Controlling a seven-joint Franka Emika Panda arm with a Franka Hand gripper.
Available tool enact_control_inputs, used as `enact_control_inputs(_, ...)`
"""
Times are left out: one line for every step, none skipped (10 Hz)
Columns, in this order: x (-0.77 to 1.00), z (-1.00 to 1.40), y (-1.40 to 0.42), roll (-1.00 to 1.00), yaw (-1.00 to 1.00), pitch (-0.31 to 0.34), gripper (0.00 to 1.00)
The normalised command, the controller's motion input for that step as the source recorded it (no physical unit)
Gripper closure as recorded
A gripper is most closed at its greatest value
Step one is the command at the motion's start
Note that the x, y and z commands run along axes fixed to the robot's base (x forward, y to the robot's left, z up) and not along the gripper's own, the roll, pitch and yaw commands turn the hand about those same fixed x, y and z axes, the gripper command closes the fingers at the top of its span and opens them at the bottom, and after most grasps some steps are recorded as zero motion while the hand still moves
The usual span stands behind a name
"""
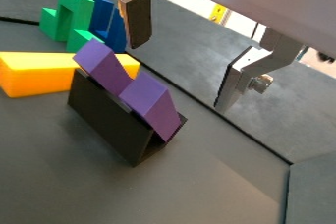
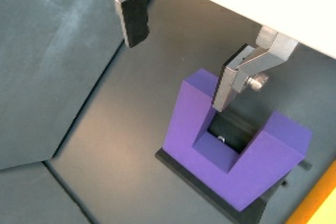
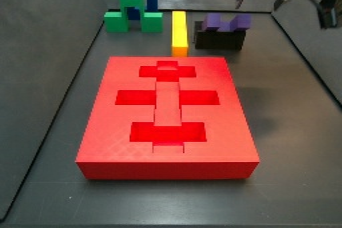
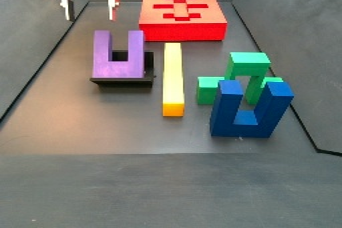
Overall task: Pick up the purple object. Move up. Place the purple object on the fixture. Regrasp the purple object. Move to above the board. Insert the purple object.
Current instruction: Regrasp the purple object.
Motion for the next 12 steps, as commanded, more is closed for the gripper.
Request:
enact_control_inputs(0.0,-0.31,0.0,0.38,0.11,0.183,0.0)
enact_control_inputs(0.0,-0.26,0.0,0.28,0.27,0.063,0.0)
enact_control_inputs(0.11,-0.28,0.0,0.24,0.27,0.02,0.0)
enact_control_inputs(0.05,-0.23,0.0,0.23,0.27,0.037,0.0)
enact_control_inputs(-0.01,-0.2,0.0,0.27,0.35,0.0,0.0)
enact_control_inputs(-0.12,-0.19,0.0,0.38,0.4,0.0,0.0)
enact_control_inputs(0.0,-0.16,0.0,0.35,0.39,0.017,0.0)
enact_control_inputs(0.08,-0.13,0.0,0.29,0.31,0.083,0.0)
enact_control_inputs(0.14,-0.15,0.0,0.23,0.18,0.14,0.0)
enact_control_inputs(0.09,-0.2,0.0,0.09,0.08,0.054,0.0)
enact_control_inputs(0.03,-0.09,0.0,0.01,0.05,0.003,0.0)
enact_control_inputs(0.0,0.0,0.0,0.0,0.05,0.0,0.0)
